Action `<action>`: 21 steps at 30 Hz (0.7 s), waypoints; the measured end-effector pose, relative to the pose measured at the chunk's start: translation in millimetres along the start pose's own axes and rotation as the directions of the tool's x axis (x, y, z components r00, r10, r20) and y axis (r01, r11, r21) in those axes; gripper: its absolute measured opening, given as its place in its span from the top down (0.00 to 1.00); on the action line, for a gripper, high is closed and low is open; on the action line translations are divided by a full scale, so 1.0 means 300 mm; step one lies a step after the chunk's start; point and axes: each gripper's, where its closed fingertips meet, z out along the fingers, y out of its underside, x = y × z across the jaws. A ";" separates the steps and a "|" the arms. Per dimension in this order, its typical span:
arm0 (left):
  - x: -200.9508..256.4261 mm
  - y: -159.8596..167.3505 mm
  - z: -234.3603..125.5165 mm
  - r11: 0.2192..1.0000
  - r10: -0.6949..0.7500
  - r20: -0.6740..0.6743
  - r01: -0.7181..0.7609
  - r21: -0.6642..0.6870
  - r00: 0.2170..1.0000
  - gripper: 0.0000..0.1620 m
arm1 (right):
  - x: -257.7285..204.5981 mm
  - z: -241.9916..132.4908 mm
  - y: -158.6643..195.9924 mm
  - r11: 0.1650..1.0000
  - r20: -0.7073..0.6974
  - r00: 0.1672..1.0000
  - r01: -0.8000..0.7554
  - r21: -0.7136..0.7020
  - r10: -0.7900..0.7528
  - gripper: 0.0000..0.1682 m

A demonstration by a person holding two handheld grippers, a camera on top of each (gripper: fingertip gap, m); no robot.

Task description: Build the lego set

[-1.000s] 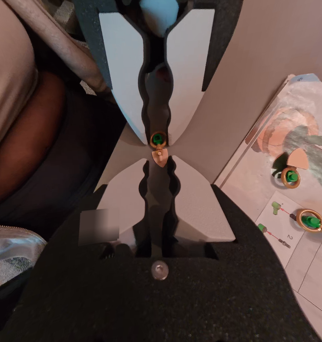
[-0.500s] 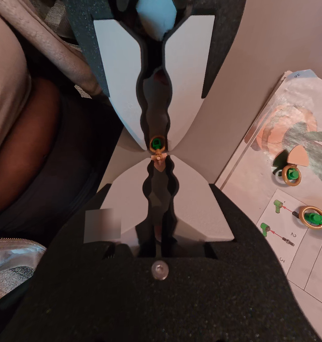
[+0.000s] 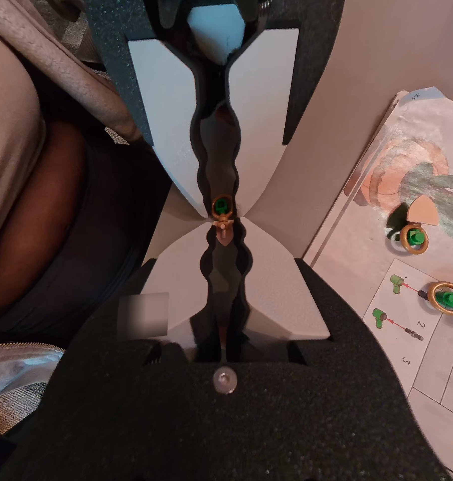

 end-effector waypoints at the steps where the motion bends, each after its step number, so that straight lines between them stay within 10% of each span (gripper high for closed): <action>1: 0.000 0.000 0.000 1.000 0.000 -0.001 0.000 0.000 1.000 0.90 | 0.001 0.001 0.000 1.000 0.002 1.000 -0.002 0.004 0.002 0.92; 11: 0.002 0.000 -0.002 1.000 -0.010 0.004 0.010 0.015 1.000 0.89 | -0.020 -0.006 -0.004 0.997 0.037 0.999 -0.004 0.077 0.001 0.84; 21: 0.001 0.001 -0.002 1.000 0.000 0.018 0.000 -0.005 1.000 0.89 | 0.003 -0.029 0.028 0.999 -0.046 0.999 -0.003 0.036 0.005 0.97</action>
